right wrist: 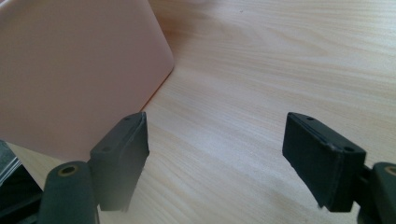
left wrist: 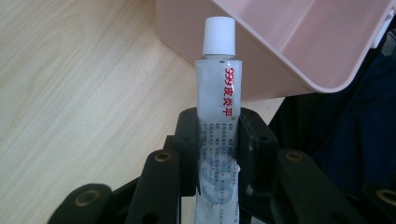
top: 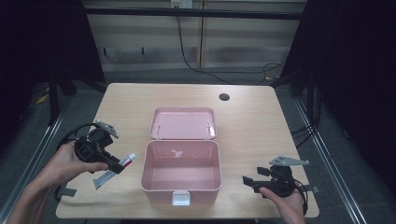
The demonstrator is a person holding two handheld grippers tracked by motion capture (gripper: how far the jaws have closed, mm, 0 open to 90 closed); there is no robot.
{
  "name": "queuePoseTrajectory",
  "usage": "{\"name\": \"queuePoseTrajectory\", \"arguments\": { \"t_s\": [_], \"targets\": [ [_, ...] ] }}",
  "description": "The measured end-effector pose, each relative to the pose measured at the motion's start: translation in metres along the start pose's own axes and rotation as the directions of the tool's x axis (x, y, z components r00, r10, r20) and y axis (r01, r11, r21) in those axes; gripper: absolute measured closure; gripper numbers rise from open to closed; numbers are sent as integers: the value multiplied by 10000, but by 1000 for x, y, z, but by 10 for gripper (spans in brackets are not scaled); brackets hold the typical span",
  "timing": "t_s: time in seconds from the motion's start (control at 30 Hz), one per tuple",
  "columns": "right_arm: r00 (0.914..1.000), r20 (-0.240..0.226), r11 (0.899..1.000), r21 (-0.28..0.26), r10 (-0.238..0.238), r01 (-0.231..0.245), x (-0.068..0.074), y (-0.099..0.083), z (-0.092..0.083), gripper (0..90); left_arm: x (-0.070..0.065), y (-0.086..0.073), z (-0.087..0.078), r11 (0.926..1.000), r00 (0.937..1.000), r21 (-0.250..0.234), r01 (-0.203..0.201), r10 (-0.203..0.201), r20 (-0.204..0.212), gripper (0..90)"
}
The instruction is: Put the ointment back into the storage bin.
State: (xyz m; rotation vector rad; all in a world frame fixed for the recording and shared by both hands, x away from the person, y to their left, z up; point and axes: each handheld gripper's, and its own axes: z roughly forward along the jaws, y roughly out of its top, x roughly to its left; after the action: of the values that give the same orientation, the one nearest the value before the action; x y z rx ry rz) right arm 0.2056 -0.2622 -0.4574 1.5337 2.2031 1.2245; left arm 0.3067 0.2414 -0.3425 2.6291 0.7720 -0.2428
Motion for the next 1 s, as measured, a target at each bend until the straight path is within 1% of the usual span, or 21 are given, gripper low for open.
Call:
{"name": "queuePoseTrajectory", "arguments": {
  "t_s": [0.1, 0.23, 0.27, 0.37, 0.43, 0.53, 0.6, 0.63, 0.67, 0.7, 0.73, 0.77, 0.8, 0.83, 0.87, 0.9, 0.93, 1.0],
  "targets": [
    [10000, -29, 10000, -22, -1, 1, 0, 0, 0, 225, 0, 1, -1, 10000, 10000, 28, -32, 32, 0, 711],
    [10000, -14, 10000, 14, 18, -18, 0, 0, 0, 224, -3, 5, -5, 9999, 10000, -108, 43, -42, 68, 711],
    [10000, -19, 10000, 14, 12, -12, 0, 0, 0, 224, -4, 7, -7, 9998, 9999, -164, -83, 84, 93, 711],
    [10000, -32, 10000, -10, -1, 1, 0, 0, 0, 223, -6, 9, -9, 9997, 9999, -209, -119, 120, 46, 711],
    [10000, -32, 10000, -4, 5, -5, -1, 0, 0, 222, -8, 12, -11, 9994, 9994, -125, -336, 337, 4, 711],
    [10000, -44, 10000, 22, 13, -13, 0, 0, 0, 226, -12, 17, -12, 9991, 9992, -162, -402, 403, 8, 710],
    [10000, -46, 10000, 31, 25, -25, 0, 0, 0, 225, -15, 22, -14, 9978, 9978, -100, -660, 660, 5, 711],
    [10000, -50, 10000, 19, 31, -31, 0, 0, 0, 225, -17, 24, -14, 9978, 9980, -205, -635, 635, -13, 711],
    [10000, -63, 10000, -4, 2, -2, 0, 0, 0, 225, -18, 26, -15, 9973, 9975, -216, -698, 699, 46, 711],
    [10000, -63, 10000, -4, 2, -2, 0, 0, 0, 225, -20, 28, -14, 9973, 9976, -266, -680, 682, 66, 711],
    [10000, -62, 10000, -16, 16, -16, -1, 0, 0, 225, -21, 32, -15, 9966, 9968, -227, -789, 792, 126, 710],
    [10000, -62, 10000, -16, 16, -16, -1, 0, 0, 225, -21, 32, -15, 9966, 9968, -227, -789, 792, 126, 710],
    [10000, -56, 10000, -23, 12, -12, 0, 0, 0, 224, -22, 36, -15, 9955, 9955, -245, -917, 922, 201, 710],
    [10000, -56, 10000, -23, 12, -12, 0, 0, 0, 224, -22, 36, -15, 9955, 9955, -245, -917, 922, 201, 710],
    [10000, -52, 10000, -20, 20, -20, -1, 0, 0, 223, -24, 37, -15, 9962, 9969, -426, -756, 765, 191, 711],
    [10000, -61, 10000, -19, 26, -26, -1, 0, 0, 223, -25, 40, -16, 9949, 9957, -459, -901, 911, 186, 711],
    [10000, -68, 10000, -17, 17, -18, -1, 0, 0, 223, -26, 41, -16, 9948, 9956, -499, -885, 900, 268, 711],
    [10000, -68, 10000, -15, 24, -24, -1, 0, 0, 222, -28, 44, -16, 9942, 9950, -504, -949, 964, 276, 710]
  ]
}}
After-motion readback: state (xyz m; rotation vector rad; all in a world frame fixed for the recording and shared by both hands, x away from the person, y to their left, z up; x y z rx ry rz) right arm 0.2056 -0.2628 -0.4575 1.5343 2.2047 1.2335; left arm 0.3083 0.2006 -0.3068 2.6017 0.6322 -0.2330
